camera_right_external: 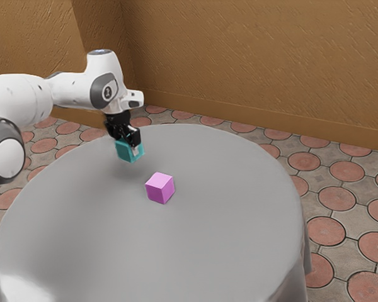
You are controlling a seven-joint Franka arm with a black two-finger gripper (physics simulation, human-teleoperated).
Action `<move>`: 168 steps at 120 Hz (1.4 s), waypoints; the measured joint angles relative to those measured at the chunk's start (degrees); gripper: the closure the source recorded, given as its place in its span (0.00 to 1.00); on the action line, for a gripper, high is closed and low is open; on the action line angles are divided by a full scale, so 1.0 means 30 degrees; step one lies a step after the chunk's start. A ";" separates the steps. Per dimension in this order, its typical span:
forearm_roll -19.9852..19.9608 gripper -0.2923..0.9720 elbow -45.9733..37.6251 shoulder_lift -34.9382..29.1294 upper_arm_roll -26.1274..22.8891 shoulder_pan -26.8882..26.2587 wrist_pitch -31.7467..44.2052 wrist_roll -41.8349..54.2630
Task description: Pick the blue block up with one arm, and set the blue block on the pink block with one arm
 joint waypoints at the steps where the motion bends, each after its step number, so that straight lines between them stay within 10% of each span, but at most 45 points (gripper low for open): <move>1: -0.0001 0.47 -0.0085 -0.0082 -0.0012 -0.0029 -0.0005 -0.0009; 60: -0.0231 0.48 -0.4985 -0.3888 -0.0084 -0.1584 0.0292 -0.1878; 168: -0.0805 0.48 -0.5376 -0.3477 0.0020 -0.2784 0.1434 -0.4445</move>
